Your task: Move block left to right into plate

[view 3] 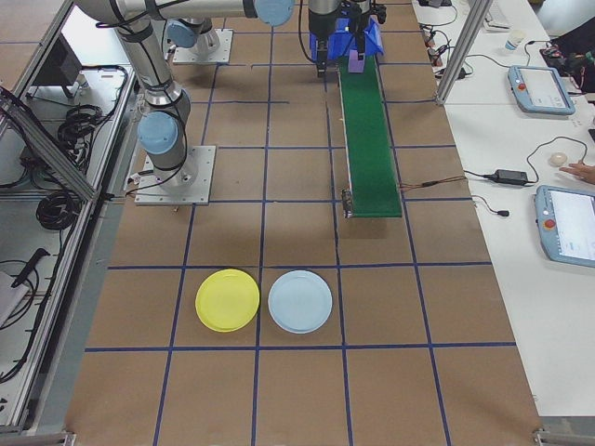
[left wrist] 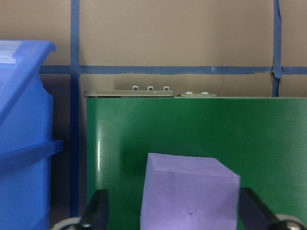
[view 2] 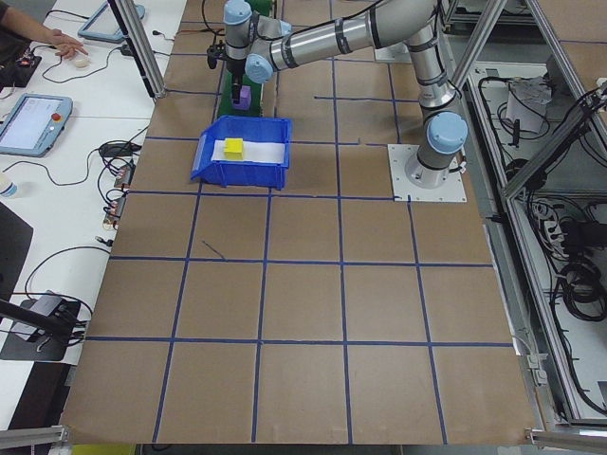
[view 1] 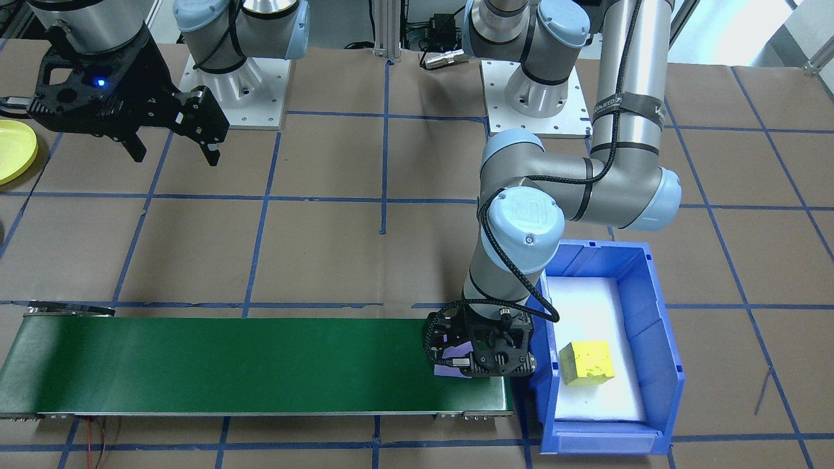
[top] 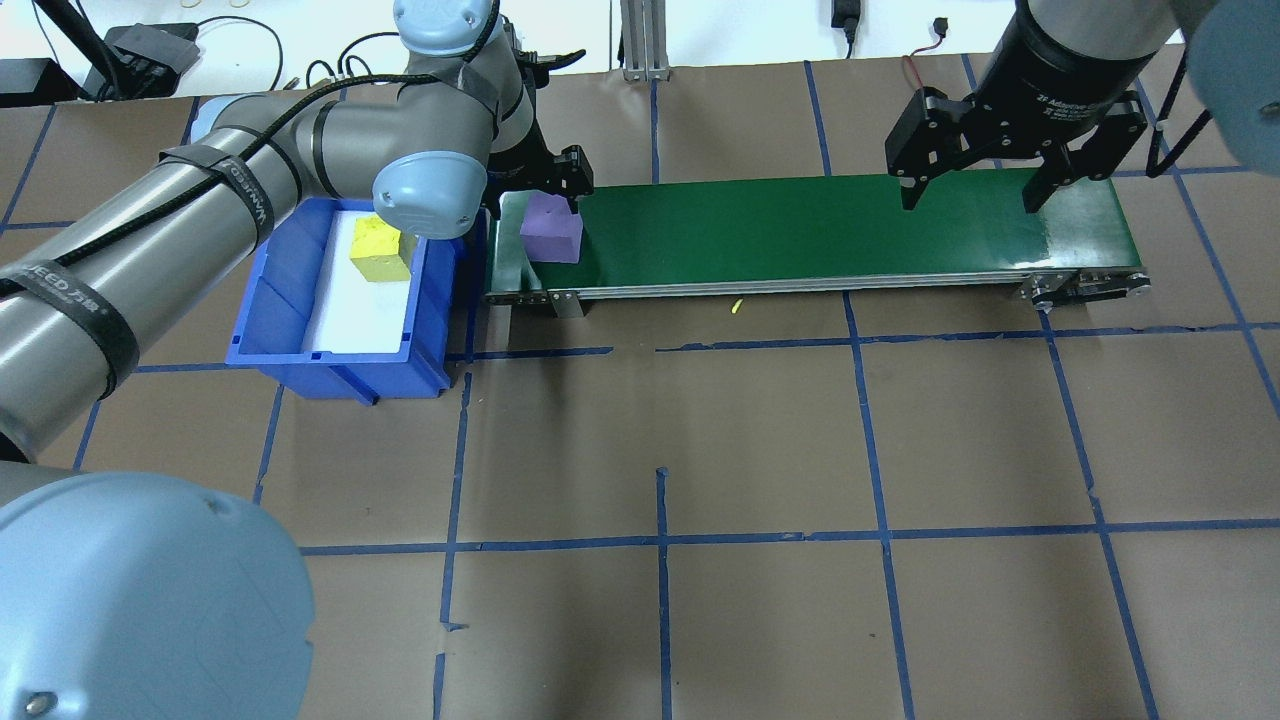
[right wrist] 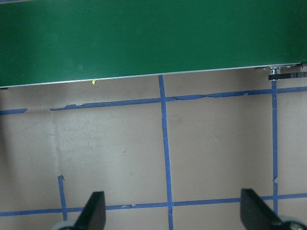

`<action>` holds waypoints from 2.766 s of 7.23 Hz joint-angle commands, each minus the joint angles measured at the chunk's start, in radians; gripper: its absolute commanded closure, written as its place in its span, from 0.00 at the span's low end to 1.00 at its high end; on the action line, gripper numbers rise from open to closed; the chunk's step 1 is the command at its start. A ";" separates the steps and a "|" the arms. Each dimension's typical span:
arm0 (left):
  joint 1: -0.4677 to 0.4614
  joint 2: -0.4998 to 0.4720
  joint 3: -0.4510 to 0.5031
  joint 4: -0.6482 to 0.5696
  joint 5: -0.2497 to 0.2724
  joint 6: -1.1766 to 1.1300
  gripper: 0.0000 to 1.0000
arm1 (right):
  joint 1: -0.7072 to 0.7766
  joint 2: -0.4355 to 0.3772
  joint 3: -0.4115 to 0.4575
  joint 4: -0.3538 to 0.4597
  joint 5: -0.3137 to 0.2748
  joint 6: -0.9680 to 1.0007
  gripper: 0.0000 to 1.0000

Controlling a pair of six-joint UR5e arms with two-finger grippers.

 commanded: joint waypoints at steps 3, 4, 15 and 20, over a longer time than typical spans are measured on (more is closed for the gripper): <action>0.057 0.146 0.043 -0.178 0.069 0.068 0.00 | -0.002 0.000 0.000 -0.002 0.000 -0.001 0.00; 0.124 0.144 0.049 -0.189 0.077 0.184 0.00 | 0.000 0.000 0.000 -0.002 0.000 0.000 0.00; 0.310 -0.075 0.005 -0.120 0.004 0.326 0.00 | 0.000 0.000 0.000 -0.002 0.000 0.000 0.00; 0.329 -0.037 0.006 -0.123 0.005 0.349 0.68 | 0.000 0.000 0.000 -0.003 0.000 0.000 0.00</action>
